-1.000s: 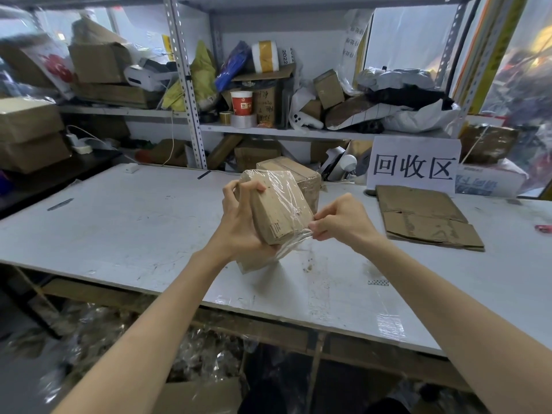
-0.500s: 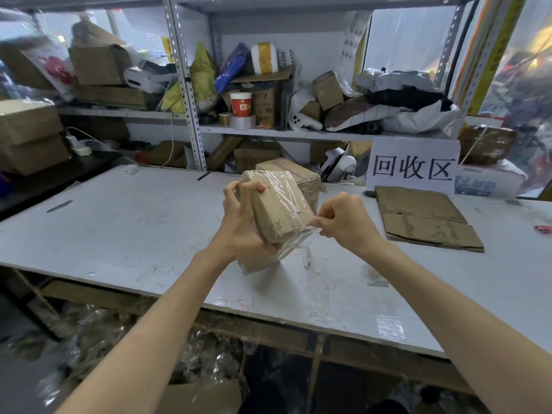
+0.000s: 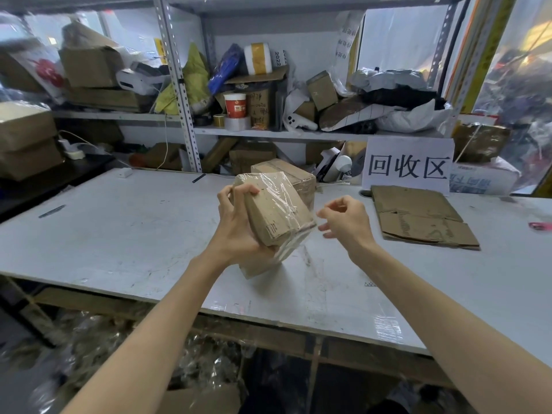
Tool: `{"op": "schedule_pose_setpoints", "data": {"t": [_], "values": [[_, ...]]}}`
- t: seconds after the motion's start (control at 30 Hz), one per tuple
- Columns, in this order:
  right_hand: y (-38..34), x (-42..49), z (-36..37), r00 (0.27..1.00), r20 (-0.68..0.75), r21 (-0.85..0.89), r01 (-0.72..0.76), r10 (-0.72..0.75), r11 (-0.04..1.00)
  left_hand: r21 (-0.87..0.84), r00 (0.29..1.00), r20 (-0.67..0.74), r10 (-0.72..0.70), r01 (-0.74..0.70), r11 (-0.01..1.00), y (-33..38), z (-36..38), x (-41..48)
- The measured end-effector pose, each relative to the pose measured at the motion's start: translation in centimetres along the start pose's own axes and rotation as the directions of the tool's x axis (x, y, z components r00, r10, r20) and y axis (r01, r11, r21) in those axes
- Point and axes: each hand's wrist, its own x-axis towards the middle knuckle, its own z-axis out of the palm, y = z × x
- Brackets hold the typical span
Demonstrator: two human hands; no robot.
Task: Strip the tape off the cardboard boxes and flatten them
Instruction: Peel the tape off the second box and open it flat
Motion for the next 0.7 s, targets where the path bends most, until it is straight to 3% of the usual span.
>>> {"op": "schedule_pose_setpoints", "data": {"t": [0.07, 0.2, 0.33, 0.43, 0.5, 0.57, 0.7], "values": [[-0.1, 0.4, 0.1, 0.998, 0.040, -0.002, 0.053, -0.053, 0.999, -0.002, 1.000, 0.004, 0.019, -0.019, 1.000, 0.1, 0.0, -0.1], [-0.8, 0.6, 0.9, 0.961, 0.131, -0.247, 0.270, -0.244, 0.930, 0.003, 0.999, 0.017, 0.036, -0.036, 0.999, 0.3, 0.0, -0.2], [-0.9, 1.2, 1.0, 0.957, 0.097, -0.314, 0.288, -0.272, 0.904, -0.023, 0.999, 0.015, 0.049, -0.049, 0.999, -0.1, -0.2, -0.4], [0.1, 1.4, 0.8, 0.998, 0.035, -0.109, 0.063, -0.059, 0.992, -0.051, 1.000, -0.024, 0.000, -0.001, 0.999, -0.5, -0.1, -0.6], [0.6, 1.0, 0.6, 0.998, 0.039, 0.027, -0.057, 0.056, 0.998, -0.061, 0.995, -0.068, -0.071, 0.067, 0.996, -0.9, -0.2, -0.6], [0.9, 0.6, 0.7, 0.999, 0.041, 0.039, -0.024, 0.023, 0.999, -0.056, 0.985, -0.100, -0.139, 0.134, 0.989, -1.3, -0.1, -0.3], [0.1, -0.8, 0.1, 0.979, 0.042, 0.046, 0.200, -0.201, 0.979, -0.045, 0.949, -0.184, -0.256, 0.252, 0.967, -2.0, 0.1, 0.2]]}}
